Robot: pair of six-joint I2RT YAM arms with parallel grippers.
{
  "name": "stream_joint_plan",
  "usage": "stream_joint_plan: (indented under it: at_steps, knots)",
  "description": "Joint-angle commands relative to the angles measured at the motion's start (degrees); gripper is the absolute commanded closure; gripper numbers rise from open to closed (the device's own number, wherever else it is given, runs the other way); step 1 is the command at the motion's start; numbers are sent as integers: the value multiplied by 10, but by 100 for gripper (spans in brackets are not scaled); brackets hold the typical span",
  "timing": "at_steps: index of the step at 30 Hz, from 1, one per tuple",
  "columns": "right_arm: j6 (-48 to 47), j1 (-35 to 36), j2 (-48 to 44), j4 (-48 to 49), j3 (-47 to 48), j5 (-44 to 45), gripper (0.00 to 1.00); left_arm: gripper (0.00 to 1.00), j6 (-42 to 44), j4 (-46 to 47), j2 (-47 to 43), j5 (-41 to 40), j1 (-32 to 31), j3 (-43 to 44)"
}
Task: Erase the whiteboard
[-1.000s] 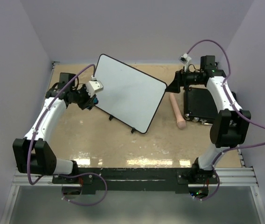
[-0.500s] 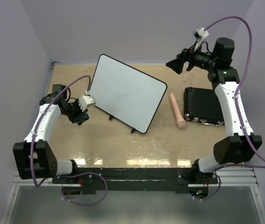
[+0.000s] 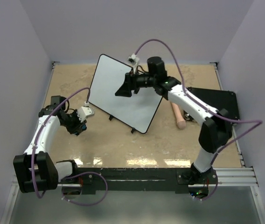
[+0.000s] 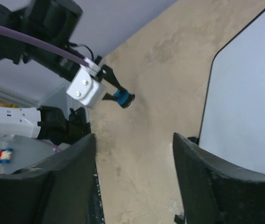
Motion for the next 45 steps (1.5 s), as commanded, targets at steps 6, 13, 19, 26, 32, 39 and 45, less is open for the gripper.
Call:
stream_joint_plan:
  at_steps: [6,13,19,26,32,39,45]
  knots:
    - [62,92,155,51,53,29,57,54,69,8,36,28,58,10]
    - [96,157,247,97,96,28,70,46,89,29,56,38,62,6]
    - [106,191,288,123,112,26,74,44,68,41,79,58,62,13]
    - [70,182,271,89,136,40,76,44,13,56,86,68,74,62]
    - [23,121,209,54,148,52,76,33,-112,63,158,119,84,228]
    - [-38,19,86,11,178,79,73,0,-336,113,259,134,81,454]
    - [-39,-105,-41,13,143,103,63,0,-490,138,328,94,75,613]
